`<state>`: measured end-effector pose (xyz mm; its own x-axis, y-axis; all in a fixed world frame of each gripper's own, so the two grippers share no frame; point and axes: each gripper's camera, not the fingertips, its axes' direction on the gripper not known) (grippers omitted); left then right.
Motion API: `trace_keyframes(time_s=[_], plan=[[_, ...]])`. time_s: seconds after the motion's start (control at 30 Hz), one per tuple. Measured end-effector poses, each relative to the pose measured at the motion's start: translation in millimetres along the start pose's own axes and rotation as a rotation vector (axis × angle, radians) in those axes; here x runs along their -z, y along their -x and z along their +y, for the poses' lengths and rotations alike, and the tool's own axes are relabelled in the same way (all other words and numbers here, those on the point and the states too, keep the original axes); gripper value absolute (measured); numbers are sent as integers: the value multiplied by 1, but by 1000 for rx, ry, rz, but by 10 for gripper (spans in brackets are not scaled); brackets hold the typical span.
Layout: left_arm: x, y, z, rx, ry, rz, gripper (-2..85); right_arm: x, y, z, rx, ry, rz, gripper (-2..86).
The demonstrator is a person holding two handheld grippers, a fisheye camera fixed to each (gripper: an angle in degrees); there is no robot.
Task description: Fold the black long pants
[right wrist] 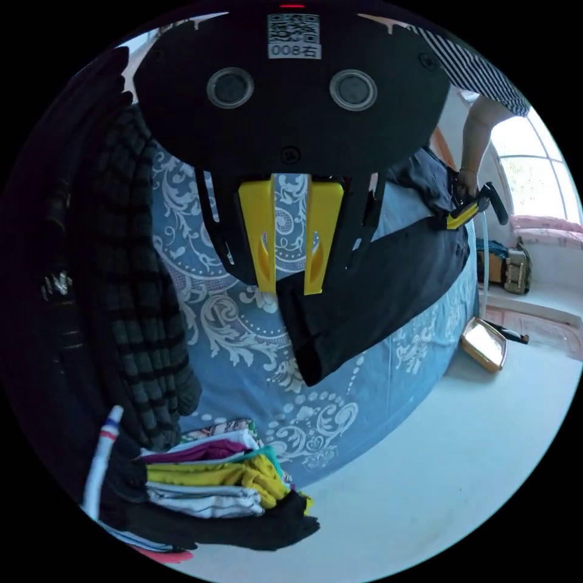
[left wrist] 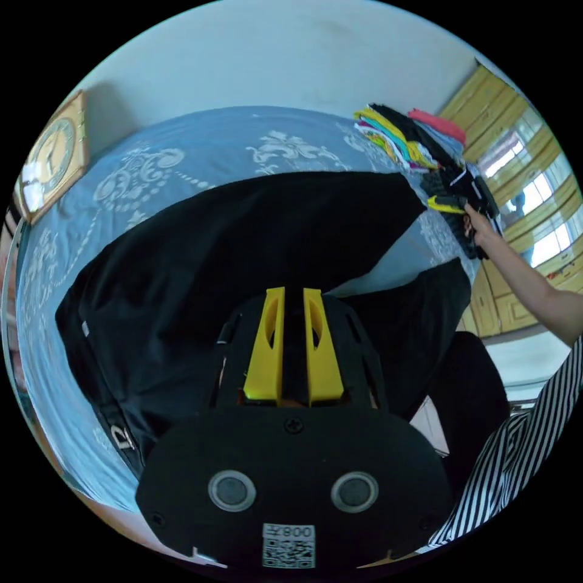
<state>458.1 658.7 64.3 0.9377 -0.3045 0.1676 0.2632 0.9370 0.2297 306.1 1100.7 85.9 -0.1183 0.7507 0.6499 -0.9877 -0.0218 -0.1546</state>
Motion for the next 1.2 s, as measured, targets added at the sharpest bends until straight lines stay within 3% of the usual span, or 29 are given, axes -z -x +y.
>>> trace_keyframes(time_s=[0.1,0.37,0.5,0.63,0.87,1.2], plan=[[-8,-4,-13,24,22,-21,32,-12,10,-5,52,4,81,43],[7,-13,-22,35,2,57,25,-20,-2,-4,128,52,4,17],[14,-32,-28,-13,-23,141,43,-21,-11,-5,80,29,46,24],[15,-54,-39,-113,5,173,66,-26,0,19,236,105,-43,60],[-8,-80,-80,-240,132,71,67,-65,44,71,541,256,171,77],[-4,-91,-117,-163,123,45,8,-100,77,58,648,304,265,28]])
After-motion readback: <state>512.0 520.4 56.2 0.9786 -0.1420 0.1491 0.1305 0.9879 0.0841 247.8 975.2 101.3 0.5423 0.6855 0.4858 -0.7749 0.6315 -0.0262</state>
